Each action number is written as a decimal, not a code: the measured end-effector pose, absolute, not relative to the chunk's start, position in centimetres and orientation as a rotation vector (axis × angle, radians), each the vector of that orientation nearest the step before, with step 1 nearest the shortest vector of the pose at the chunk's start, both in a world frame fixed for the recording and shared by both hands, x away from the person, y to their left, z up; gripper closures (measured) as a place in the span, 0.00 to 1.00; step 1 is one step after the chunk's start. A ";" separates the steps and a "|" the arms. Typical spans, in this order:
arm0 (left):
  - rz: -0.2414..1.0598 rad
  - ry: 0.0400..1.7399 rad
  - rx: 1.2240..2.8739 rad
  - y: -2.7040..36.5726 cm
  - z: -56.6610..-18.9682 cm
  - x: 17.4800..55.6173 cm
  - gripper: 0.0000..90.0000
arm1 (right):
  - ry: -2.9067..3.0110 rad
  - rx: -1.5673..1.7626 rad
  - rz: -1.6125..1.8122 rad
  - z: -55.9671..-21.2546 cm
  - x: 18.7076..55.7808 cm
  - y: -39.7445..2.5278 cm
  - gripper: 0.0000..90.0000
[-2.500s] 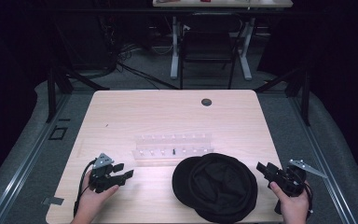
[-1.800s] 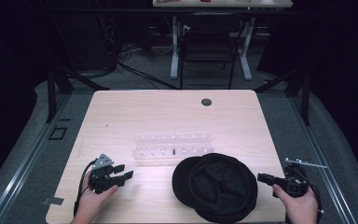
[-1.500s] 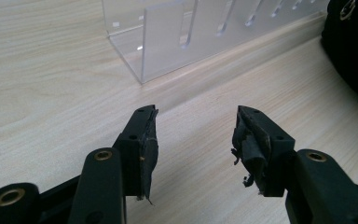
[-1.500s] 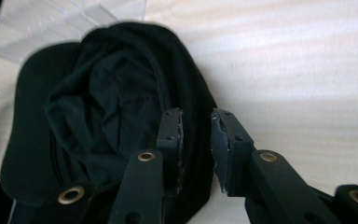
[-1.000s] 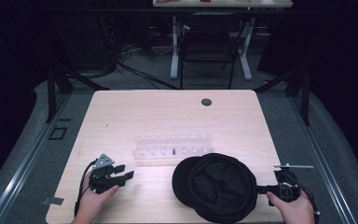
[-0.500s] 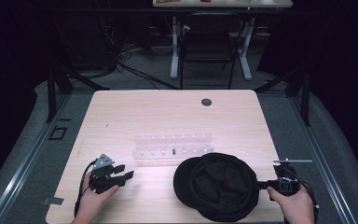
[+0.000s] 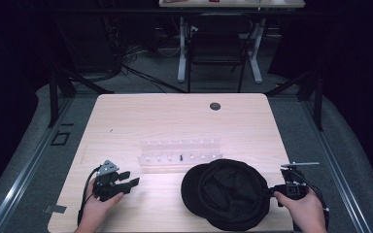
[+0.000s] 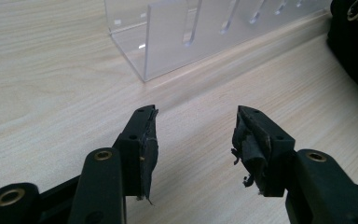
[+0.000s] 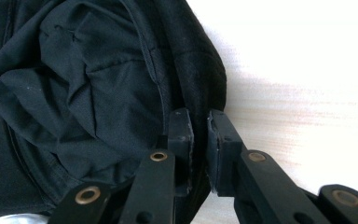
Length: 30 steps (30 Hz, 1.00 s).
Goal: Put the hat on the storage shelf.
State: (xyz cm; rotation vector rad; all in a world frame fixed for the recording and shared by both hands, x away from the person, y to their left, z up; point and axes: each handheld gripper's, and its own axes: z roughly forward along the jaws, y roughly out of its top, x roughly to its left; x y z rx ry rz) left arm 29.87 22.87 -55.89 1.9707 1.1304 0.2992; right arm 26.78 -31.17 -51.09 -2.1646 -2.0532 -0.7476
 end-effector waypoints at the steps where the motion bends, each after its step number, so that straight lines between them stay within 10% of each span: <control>1: 0.301 1.131 1.967 22.9 -55.9 29.9 0.54 | -2.032 -2.203 -0.734 -51.1 26.7 -31.1 0.90; 30: 0.295 1.140 1.964 22.9 -56.0 29.9 0.54 | -2.005 -2.111 -0.831 -48.1 26.6 -31.5 0.98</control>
